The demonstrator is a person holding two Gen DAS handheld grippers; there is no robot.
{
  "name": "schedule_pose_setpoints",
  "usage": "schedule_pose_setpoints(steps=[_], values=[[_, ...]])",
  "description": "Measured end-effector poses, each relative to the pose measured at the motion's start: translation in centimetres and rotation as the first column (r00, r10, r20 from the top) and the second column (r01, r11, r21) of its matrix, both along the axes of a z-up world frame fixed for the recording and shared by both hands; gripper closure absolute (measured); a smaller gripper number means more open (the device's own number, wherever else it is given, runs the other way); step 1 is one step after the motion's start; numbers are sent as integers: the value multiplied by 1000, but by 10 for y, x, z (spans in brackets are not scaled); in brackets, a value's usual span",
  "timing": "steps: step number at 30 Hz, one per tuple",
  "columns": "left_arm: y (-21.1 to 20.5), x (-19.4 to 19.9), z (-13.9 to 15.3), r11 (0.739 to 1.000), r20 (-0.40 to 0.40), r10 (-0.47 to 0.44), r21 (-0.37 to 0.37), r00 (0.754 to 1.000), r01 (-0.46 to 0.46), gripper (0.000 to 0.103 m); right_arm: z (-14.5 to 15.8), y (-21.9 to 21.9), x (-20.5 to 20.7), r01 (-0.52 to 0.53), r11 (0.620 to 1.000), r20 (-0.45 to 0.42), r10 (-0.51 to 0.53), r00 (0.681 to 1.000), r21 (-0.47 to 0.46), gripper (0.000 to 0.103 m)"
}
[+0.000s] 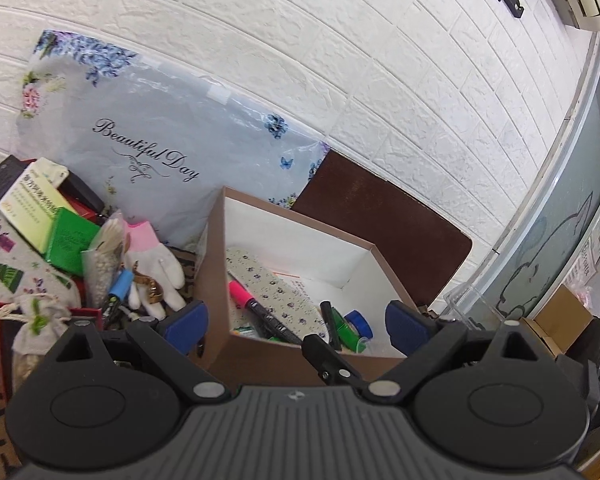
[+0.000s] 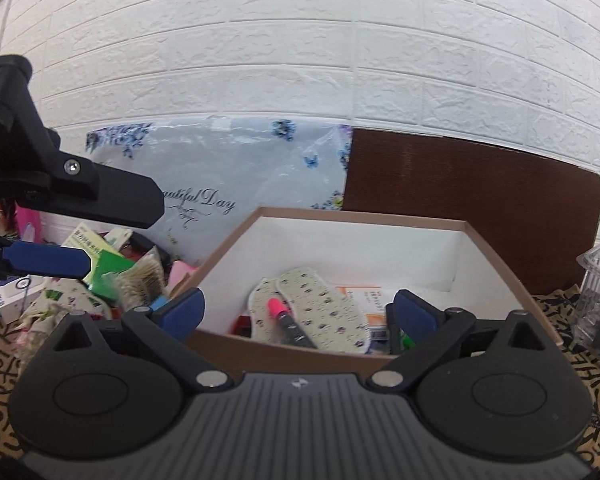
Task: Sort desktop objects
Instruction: 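Move the left tool back toward the herb sachet in the red tray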
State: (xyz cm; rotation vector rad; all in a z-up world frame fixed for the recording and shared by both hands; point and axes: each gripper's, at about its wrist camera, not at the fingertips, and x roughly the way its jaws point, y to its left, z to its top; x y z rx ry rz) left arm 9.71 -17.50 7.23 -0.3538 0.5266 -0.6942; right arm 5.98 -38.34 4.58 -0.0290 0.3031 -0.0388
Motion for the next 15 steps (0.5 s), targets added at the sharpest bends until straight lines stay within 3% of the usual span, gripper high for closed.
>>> schedule_pose_setpoints(steps=[15], values=[[60,-26,-28,996,-56,83,-5,995,-84,5,-16,43,-17,-102,995,-83,103,991,15,5]])
